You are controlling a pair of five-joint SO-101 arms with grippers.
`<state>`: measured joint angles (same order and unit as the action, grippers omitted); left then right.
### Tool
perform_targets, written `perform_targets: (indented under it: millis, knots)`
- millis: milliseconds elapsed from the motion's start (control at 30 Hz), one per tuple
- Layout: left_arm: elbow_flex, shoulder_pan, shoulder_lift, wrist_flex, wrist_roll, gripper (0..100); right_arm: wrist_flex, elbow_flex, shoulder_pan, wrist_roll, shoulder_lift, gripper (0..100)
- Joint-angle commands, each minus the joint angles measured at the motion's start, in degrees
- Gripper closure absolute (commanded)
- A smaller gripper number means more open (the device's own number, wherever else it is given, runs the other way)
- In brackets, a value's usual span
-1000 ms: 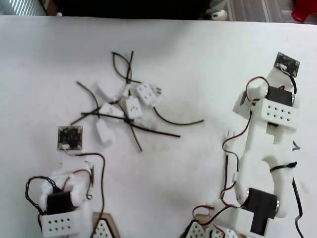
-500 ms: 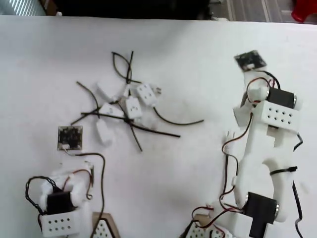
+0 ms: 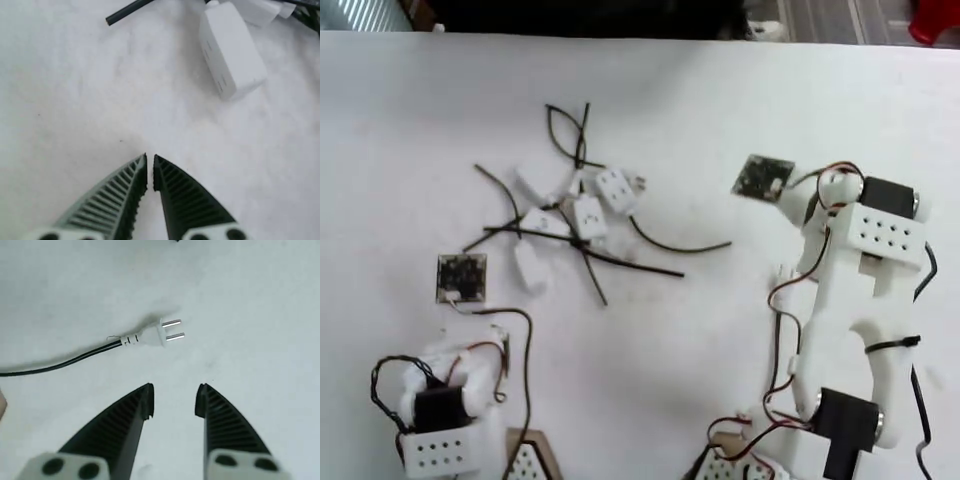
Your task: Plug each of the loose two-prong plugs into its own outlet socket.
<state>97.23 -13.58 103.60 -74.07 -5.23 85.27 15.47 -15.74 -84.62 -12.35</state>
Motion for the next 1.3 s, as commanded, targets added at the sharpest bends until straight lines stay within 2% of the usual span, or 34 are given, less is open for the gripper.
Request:
perform_targets:
  millis: [0,167,233,333,633,833,1133,1267]
  knots:
    - [-0.18,0.84,0.22,0.53,-0.53,95,1.63,-0.97,-0.22,-6.77,-1.89,82.8]
    - [-0.18,0.84,0.22,0.53,-0.53,95,3.12,-0.18,-0.22,-10.73,-1.80,69.8]
    - [-0.18,0.84,0.22,0.53,-0.53,95,2.86,2.55,-0.22,-14.68,-1.80,66.9]
    - [-0.18,0.84,0.22,0.53,-0.53,95,2.68,6.51,0.40,-21.89,-1.80,66.5]
    - [-0.18,0.84,0.22,0.53,-0.53,95,-0.13,8.35,5.14,-22.51,-1.01,66.5]
    - [-0.18,0.84,0.22,0.53,-0.53,95,-7.43,8.09,4.35,-12.75,8.66,66.5]
    - [-0.18,0.84,0.22,0.53,-0.53,95,-7.69,8.35,4.53,9.32,11.47,66.5]
    - [-0.18,0.84,0.22,0.53,-0.53,95,-7.87,8.26,4.53,16.79,12.79,66.5]
